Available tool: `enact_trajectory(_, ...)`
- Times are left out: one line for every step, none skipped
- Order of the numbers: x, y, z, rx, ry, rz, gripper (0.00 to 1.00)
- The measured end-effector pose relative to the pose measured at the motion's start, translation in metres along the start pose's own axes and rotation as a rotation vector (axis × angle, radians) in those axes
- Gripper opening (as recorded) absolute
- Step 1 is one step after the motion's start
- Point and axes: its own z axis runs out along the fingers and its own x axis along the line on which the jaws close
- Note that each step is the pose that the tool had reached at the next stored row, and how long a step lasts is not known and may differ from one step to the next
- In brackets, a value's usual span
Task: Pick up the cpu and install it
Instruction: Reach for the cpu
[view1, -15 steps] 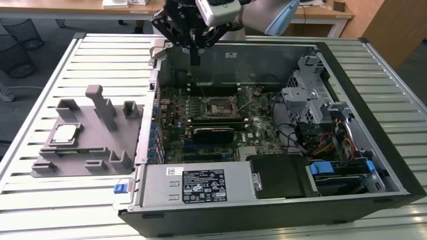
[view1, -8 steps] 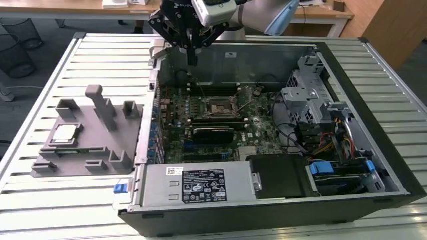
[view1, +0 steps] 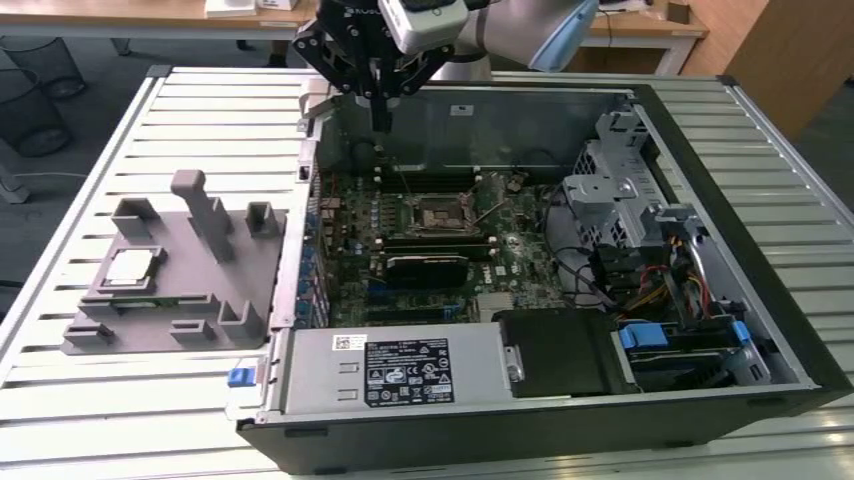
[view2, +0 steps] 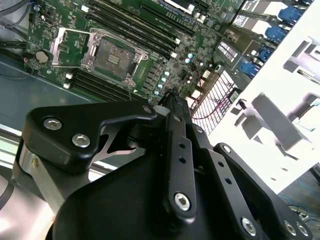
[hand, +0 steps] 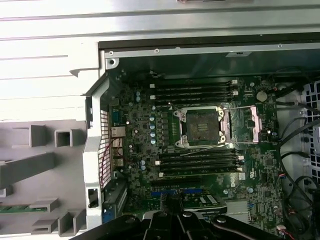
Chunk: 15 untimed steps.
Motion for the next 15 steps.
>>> enact_trajectory(0.0004,0.0,0.0,0.0,0.0,0.0,0.11)
enact_trajectory(0.0009,-0.0001,0.0,0.0001,0.0,0.0,0.11)
enact_trajectory(0.0013,-0.0001,0.0,0.0001,0.0001,0.0,0.11)
enact_trajectory(0.0018,-0.0001,0.0,0.0001,0.0001,0.0,0.11)
enact_trajectory(0.0023,-0.0002,0.0001,0.0,0.0,0.0,0.11)
enact_trajectory(0.0027,-0.0002,0.0001,0.0,0.0,0.0,0.11)
enact_trajectory(0.0031,-0.0002,0.0001,0.0,0.0,0.0,0.11)
enact_trajectory(0.0036,-0.0003,0.0001,0.0001,0.0,0.0,0.11)
enact_trajectory(0.0041,-0.0003,0.0001,0.0,0.0,0.0,0.11)
enact_trajectory(0.0046,-0.0003,0.0001,0.0001,0.0001,0.0,0.11)
enact_trajectory(0.0051,-0.0004,0.0001,0.0001,0.0,0.0,0.11)
enact_trajectory(0.0056,-0.0004,0.0002,0.0001,0.0,0.0,0.11)
enact_trajectory(0.0061,-0.0005,0.0002,0.0001,0.0,0.0,0.11)
enact_trajectory(0.0066,-0.0005,0.0002,0.0001,0.0001,0.0,0.11)
enact_trajectory(0.0073,-0.0006,0.0002,0.0,0.0,0.0,0.11)
